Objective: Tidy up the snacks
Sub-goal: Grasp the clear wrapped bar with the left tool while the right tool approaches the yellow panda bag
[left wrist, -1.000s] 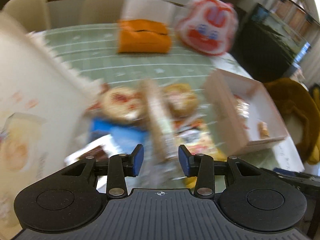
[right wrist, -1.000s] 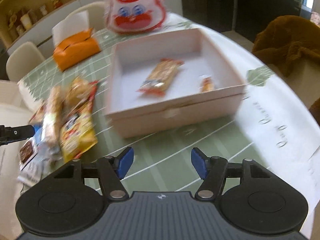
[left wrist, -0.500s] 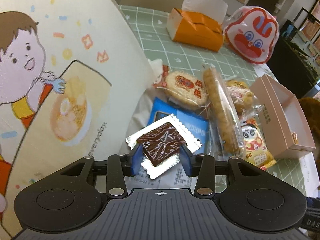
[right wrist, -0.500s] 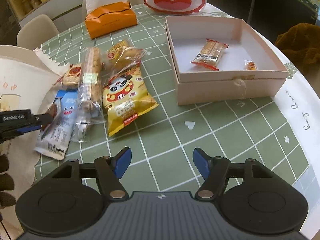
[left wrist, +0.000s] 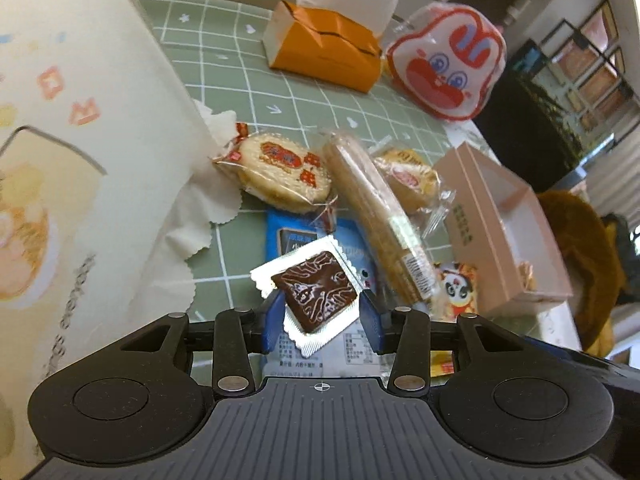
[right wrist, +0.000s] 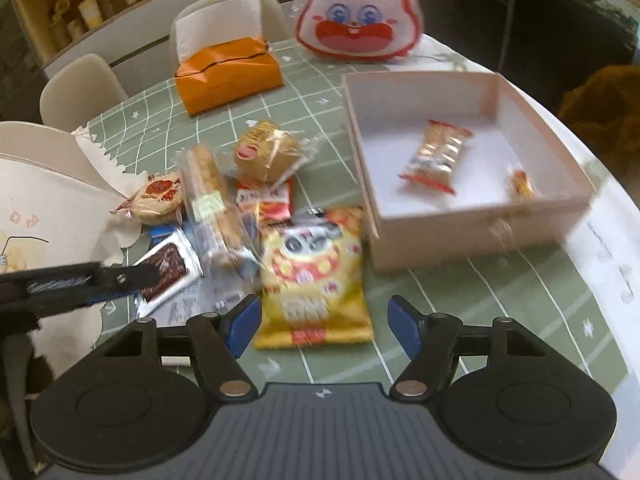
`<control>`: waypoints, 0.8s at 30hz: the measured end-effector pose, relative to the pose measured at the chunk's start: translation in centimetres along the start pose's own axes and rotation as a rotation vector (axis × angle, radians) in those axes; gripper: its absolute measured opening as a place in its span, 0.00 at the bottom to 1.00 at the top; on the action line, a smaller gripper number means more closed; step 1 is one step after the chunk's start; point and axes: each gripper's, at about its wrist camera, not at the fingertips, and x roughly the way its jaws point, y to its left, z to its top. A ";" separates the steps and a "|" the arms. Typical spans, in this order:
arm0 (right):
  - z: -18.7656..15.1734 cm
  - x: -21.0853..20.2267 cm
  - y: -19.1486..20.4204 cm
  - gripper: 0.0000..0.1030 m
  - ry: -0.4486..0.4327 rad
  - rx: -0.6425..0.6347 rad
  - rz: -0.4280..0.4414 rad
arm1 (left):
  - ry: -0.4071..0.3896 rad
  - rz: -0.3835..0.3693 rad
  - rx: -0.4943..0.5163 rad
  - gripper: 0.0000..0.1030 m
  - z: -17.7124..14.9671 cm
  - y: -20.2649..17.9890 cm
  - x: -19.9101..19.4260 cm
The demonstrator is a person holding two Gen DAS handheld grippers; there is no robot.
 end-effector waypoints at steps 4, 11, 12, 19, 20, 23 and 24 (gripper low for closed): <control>1.3 2.7 0.9 0.75 0.029 -0.025 -0.030 | -0.008 -0.009 -0.024 0.44 -0.4 0.1 -1.1; 0.7 5.4 0.5 0.78 0.102 0.000 -0.035 | 0.008 -0.042 -0.013 0.44 -1.3 -0.7 -1.4; 0.5 5.4 0.3 0.77 0.107 0.004 -0.024 | 0.011 -0.046 -0.012 0.44 -1.3 -0.8 -1.3; -1.3 3.7 -0.8 0.71 0.114 -0.017 -0.003 | 0.029 -0.060 0.033 0.44 -1.3 -2.5 -0.1; -1.6 3.3 -0.9 0.71 0.112 -0.021 -0.006 | 0.036 -0.058 0.062 0.44 -1.3 -3.3 0.3; -2.5 2.3 -0.9 0.71 0.105 -0.025 -0.004 | 0.047 -0.005 0.160 0.44 -1.5 -5.6 2.1; -2.7 2.0 -0.9 0.71 0.100 -0.026 -0.003 | 0.051 0.018 0.200 0.44 -1.6 -6.5 2.8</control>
